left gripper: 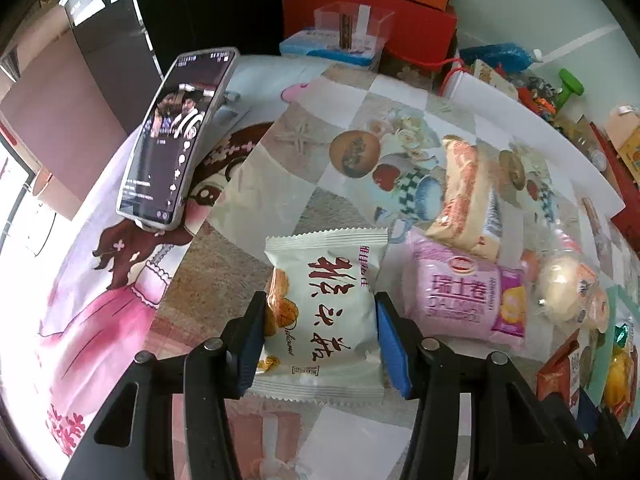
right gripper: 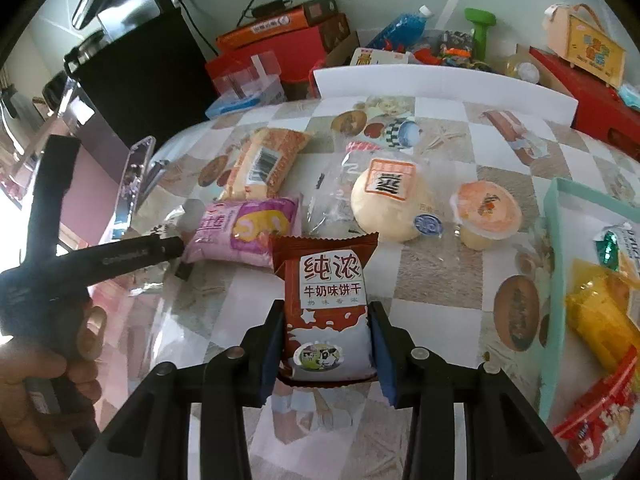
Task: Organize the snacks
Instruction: 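Grasp the white pastry bag with the left tool while the right tool grasps the red-white milk biscuit pack, then carry the pastry bag and milk biscuit pack into the tray and open both tools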
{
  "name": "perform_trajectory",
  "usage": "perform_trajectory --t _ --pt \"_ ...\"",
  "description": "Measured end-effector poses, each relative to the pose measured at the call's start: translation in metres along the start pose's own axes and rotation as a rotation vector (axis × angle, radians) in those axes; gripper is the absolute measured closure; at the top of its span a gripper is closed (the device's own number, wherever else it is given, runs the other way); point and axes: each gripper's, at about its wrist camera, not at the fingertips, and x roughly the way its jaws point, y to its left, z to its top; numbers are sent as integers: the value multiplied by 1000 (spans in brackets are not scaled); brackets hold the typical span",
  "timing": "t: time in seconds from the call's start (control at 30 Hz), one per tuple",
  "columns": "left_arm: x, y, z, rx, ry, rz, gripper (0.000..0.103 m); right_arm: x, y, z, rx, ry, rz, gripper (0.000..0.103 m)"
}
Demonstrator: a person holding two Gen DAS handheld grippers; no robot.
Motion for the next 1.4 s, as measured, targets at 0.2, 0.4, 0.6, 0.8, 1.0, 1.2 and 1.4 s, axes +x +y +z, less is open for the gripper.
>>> perform_trajectory --t 0.2,0.4,0.6,0.8,1.0,1.2,1.4 --pt "-26 -11 0 26 -58 -8 49 -27 -7 -2 31 -48 9 60" --pt "-51 -38 -2 84 -115 -22 49 -48 -21 0 64 -98 -4 60" --pt "-71 -80 -3 180 -172 -32 49 -66 -39 3 96 -137 -24 60" --pt "-91 -117 -13 252 -202 -63 49 -87 -68 6 153 -192 -54 60" --pt "-106 -161 -24 331 -215 -131 49 -109 -112 4 253 -236 -110 60" --pt "-115 -207 -41 414 -228 -185 49 -134 -168 -6 379 -279 -197 60" --pt "-119 -261 -64 521 -228 -253 49 -159 -216 -24 506 -312 -269 60"
